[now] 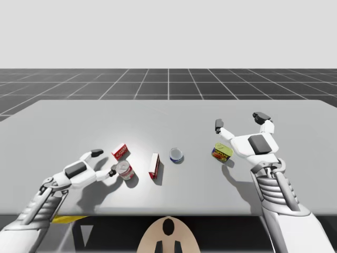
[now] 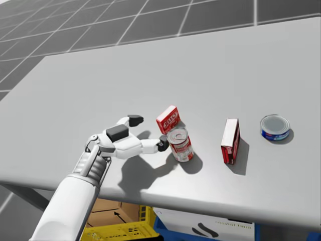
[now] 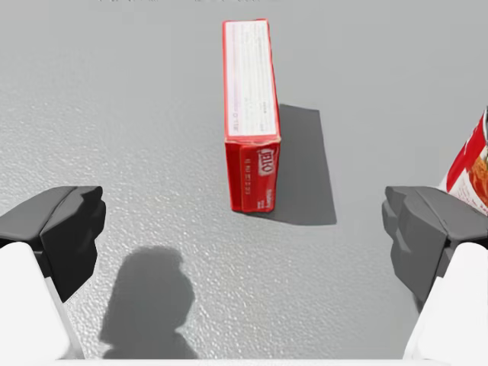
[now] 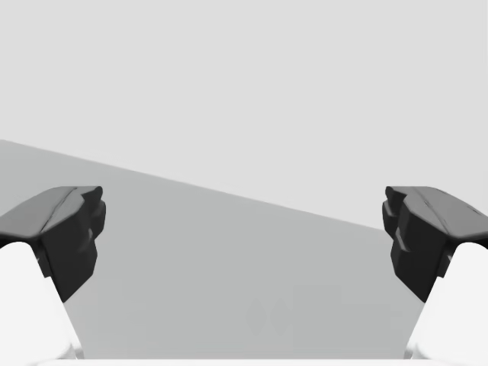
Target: Grasp the gelatin box and hold it up.
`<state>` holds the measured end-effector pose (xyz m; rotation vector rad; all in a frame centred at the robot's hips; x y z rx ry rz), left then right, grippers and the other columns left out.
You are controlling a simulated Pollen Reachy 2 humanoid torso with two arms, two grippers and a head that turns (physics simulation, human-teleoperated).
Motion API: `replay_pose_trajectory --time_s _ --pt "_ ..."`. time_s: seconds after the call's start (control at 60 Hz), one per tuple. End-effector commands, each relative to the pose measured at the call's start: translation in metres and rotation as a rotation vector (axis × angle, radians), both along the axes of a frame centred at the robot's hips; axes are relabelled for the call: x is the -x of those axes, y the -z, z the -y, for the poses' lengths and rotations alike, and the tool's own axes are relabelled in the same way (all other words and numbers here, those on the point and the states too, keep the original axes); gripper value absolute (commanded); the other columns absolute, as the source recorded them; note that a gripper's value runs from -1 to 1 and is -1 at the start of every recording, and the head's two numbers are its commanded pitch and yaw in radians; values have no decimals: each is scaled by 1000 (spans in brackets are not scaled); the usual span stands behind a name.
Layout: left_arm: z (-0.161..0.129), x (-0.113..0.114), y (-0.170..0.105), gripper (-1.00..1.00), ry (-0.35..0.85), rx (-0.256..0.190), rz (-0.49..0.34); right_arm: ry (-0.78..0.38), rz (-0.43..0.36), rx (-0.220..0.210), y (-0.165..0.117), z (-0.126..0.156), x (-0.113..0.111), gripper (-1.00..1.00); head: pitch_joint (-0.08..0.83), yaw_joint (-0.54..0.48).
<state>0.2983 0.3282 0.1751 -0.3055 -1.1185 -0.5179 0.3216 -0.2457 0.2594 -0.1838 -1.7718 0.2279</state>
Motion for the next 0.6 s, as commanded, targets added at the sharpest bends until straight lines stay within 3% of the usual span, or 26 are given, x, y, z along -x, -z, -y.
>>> replay_pose_trajectory --time_s 0.017,0.6 --pt "10 -13 4 -1000 -3 -1 -4 -1 0 0 0 0 0 -1000 659 388" --pt "43 -54 8 -1000 -15 27 -36 -1 9 -5 -3 3 0 -1000 661 387"
